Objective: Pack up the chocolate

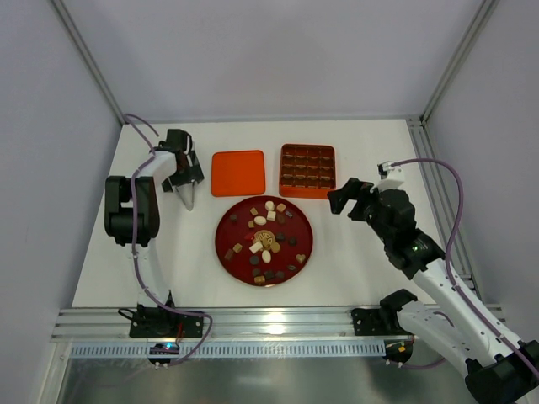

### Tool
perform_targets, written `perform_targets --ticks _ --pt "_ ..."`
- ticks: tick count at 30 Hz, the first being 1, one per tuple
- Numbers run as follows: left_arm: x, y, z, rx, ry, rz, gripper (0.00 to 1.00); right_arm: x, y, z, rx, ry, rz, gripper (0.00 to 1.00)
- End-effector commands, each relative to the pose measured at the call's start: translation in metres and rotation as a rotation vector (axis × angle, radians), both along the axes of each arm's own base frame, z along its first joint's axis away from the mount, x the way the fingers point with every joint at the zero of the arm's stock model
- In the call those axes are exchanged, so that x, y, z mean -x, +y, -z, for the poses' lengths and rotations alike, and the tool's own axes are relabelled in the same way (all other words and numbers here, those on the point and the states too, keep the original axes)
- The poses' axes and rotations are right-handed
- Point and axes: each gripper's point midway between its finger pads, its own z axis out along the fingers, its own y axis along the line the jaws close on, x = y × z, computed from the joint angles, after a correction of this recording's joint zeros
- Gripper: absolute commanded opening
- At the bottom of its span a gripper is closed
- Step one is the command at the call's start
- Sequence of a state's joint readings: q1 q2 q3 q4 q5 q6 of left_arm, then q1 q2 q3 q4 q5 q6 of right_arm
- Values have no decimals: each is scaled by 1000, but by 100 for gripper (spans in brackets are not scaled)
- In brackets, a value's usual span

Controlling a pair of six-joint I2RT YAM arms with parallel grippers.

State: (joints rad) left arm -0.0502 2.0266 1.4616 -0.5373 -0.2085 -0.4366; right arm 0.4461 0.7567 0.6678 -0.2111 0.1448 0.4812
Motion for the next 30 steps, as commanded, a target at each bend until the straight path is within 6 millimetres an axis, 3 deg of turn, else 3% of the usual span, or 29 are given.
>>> perform_targets --ticks 1,21,26,30 --pt "2 5 -1 -17 14 10 89 0 3 -11 -39 -43 -4 100" --pt "1 2 17 -10 74 52 85 3 3 -5 -49 -30 -8 100" --pt "1 2 20 -14 81 57 78 3 3 -4 -47 -29 -8 100" --pt "1 1 20 -12 82 63 66 2 4 -4 -46 -29 -8 100"
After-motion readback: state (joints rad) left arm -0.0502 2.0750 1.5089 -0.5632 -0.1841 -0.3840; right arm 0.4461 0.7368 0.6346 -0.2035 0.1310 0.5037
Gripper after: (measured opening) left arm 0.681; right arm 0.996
